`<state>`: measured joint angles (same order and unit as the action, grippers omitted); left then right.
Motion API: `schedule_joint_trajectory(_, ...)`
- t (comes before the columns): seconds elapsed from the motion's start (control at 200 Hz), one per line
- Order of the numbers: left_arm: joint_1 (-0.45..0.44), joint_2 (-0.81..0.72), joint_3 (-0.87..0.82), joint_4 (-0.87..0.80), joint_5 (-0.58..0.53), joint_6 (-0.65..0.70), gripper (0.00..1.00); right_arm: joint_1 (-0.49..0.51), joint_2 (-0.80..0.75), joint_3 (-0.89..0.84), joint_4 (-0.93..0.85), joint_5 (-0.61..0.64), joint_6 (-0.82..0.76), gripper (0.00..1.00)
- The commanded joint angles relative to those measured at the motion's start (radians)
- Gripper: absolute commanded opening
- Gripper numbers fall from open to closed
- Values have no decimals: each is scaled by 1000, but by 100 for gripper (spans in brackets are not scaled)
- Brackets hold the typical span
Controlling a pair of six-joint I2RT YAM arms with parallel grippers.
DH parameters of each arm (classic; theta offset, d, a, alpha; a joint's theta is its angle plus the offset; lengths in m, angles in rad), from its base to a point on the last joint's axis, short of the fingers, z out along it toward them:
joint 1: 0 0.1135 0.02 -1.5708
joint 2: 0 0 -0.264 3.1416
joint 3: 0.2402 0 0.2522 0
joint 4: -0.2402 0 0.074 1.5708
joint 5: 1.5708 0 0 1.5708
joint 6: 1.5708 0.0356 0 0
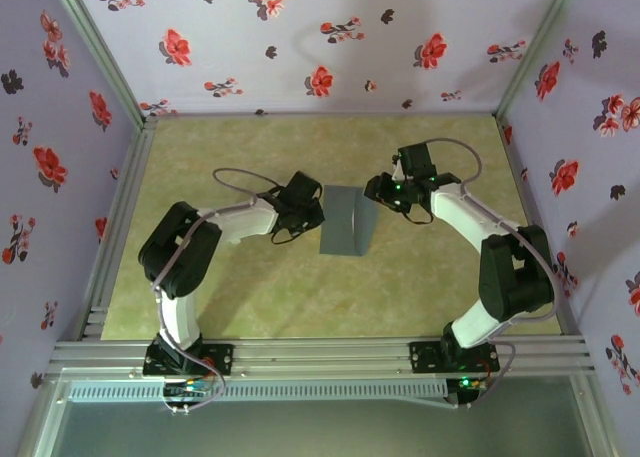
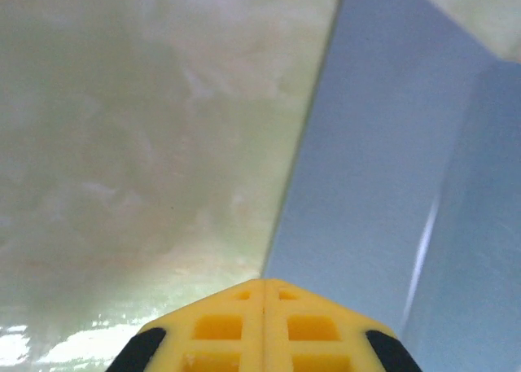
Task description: Place the letter into the envelope and seal it
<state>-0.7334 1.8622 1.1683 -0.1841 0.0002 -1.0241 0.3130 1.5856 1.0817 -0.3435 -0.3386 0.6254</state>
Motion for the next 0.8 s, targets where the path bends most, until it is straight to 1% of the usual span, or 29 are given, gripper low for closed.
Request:
schedule_joint_trajectory(0.0,-1,-95,33,-72,-32,81,13,-4,-33,-7,-6,28,-15,51)
schedule_joint_trajectory(0.065,7,-131,33,-98,-46,103,19,-8,-35,-6,-9,32,-19,57)
schedule_joint_trajectory(0.11,14,-156,31,-114,-50,118,25,-12,-37,-10,-3,33,-16,63)
schedule_joint_trajectory(0.19,35,-203,27,-157,-60,151,39,-22,-47,-27,22,33,-10,81)
schedule_joint_trajectory(0.25,57,-247,18,-190,-70,174,57,-26,-62,-35,33,44,-11,98)
schedule_joint_trajectory(0.29,75,-279,5,-210,-76,191,71,-26,-77,-41,39,58,-16,99)
schedule_joint_trajectory(0.335,101,-319,-14,-231,-79,206,89,-26,-98,-50,50,78,-22,99)
schedule_joint_trajectory(0.37,126,-346,-25,-257,-79,216,99,-26,-116,-59,55,98,-27,99)
schedule_joint_trajectory(0.485,234,-439,-63,-359,-55,255,100,-28,-175,-72,65,171,-56,100)
schedule_joint_trajectory(0.6,356,-510,-88,-475,-38,329,100,-33,-211,-114,138,210,-42,99)
schedule_joint_trajectory(0.715,450,-520,-75,-588,-19,434,99,-46,-206,-143,172,215,-19,99)
schedule_joint_trajectory(0.795,473,-485,-58,-647,-16,500,99,-56,-169,-140,192,154,-9,98)
